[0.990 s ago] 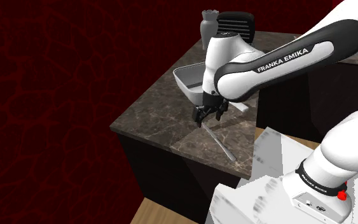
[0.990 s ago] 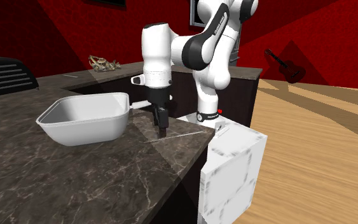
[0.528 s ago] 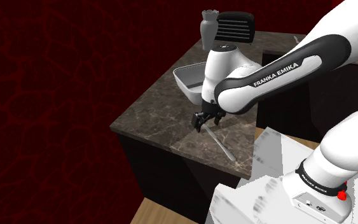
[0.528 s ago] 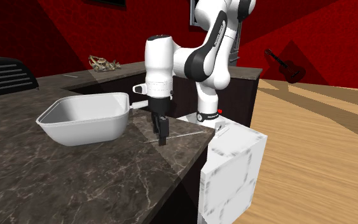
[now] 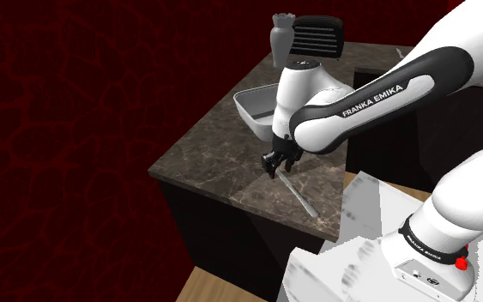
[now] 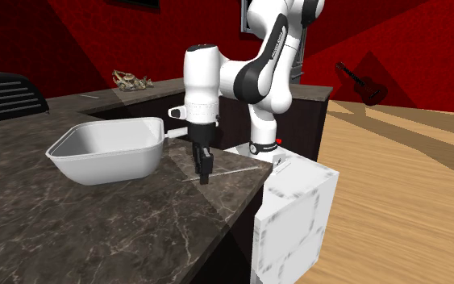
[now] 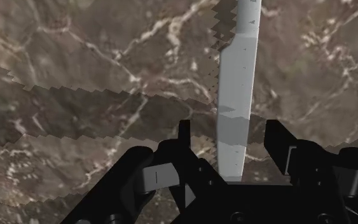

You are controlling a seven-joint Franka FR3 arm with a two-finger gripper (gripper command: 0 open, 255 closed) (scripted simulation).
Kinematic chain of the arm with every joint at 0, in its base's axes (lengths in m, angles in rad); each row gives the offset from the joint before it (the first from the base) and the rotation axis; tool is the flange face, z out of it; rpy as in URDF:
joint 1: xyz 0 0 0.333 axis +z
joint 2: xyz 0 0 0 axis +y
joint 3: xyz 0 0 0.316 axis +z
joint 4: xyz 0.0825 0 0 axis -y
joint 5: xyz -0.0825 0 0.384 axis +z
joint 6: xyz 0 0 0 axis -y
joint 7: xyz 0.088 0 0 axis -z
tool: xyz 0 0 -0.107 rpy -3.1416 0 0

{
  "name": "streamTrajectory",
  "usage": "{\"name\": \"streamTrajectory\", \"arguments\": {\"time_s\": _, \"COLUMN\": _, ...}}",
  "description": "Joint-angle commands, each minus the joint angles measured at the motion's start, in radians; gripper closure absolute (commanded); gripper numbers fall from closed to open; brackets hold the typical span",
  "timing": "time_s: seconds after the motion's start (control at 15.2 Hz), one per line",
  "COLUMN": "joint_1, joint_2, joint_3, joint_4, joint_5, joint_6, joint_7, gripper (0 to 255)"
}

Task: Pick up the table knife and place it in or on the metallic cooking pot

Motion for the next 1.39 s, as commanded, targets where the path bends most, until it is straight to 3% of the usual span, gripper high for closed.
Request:
{"name": "streamTrajectory", "arguments": {"time_s": 0.0, "joint_1": 0.002, "joint_2": 0.003, "joint_3": 0.002, "joint_4": -0.001, "joint_5": 0.002, "joint_6": 0.003, "joint_7": 0.000, "gripper": 255}}
{"name": "streamTrajectory", "arguments": {"time_s": 0.46, "joint_1": 0.002, "joint_2": 0.004, "joint_3": 0.001, "joint_4": -0.001, "joint_5": 0.001, "joint_6": 0.004, "joint_7": 0.000, "gripper": 255}}
{"name": "streamTrajectory", "arguments": {"time_s": 1.32, "joint_1": 0.026, "joint_2": -0.129, "joint_3": -0.060, "joint_4": 0.088, "joint_5": 0.021, "joint_6": -0.213, "joint_7": -0.028, "gripper": 255}}
